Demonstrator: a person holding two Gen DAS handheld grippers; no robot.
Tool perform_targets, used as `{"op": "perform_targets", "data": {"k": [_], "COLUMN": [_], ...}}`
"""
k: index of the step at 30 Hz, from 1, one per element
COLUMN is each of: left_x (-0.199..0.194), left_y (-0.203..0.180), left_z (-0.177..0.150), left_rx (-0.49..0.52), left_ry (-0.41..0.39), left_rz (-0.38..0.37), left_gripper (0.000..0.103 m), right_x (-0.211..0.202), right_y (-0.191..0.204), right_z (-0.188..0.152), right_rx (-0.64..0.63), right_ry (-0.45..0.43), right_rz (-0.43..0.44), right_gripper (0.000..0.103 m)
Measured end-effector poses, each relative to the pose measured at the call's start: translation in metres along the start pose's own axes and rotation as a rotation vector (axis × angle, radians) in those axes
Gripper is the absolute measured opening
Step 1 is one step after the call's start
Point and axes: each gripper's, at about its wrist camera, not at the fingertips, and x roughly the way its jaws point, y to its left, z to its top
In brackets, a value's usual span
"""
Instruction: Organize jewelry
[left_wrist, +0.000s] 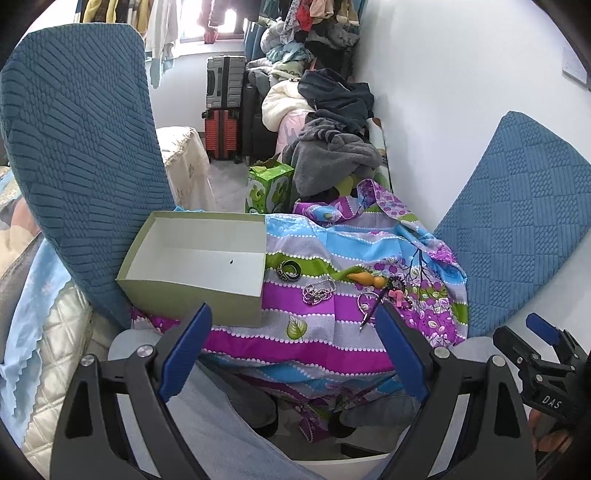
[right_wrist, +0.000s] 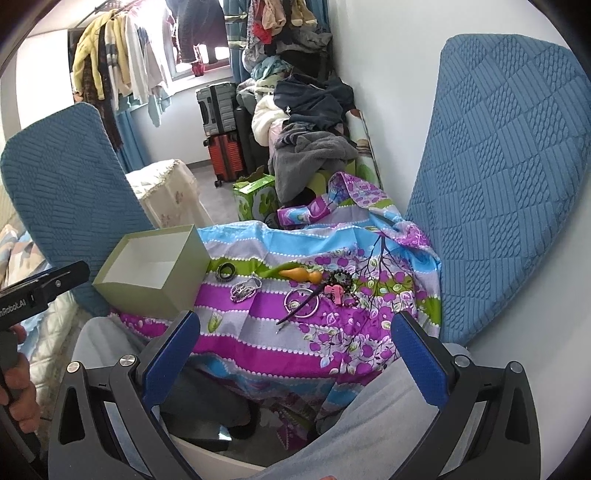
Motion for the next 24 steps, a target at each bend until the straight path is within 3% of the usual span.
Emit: {"op": "perform_targets", "data": {"k": [24], "left_x": [0.0007], "left_y": [-0.0077], "left_z": [0.0005], "left_rx": [0.007], "left_ry": [0.0], "left_rz": [-0.012], "left_gripper": [0.09], "right_x": [-0.0092], "right_y": [0.0], "right_z": [-0.0001], "right_rx": [0.004], "right_ry": [-0.018], "right_rz": [-0.02], "right_gripper": [0.103]}}
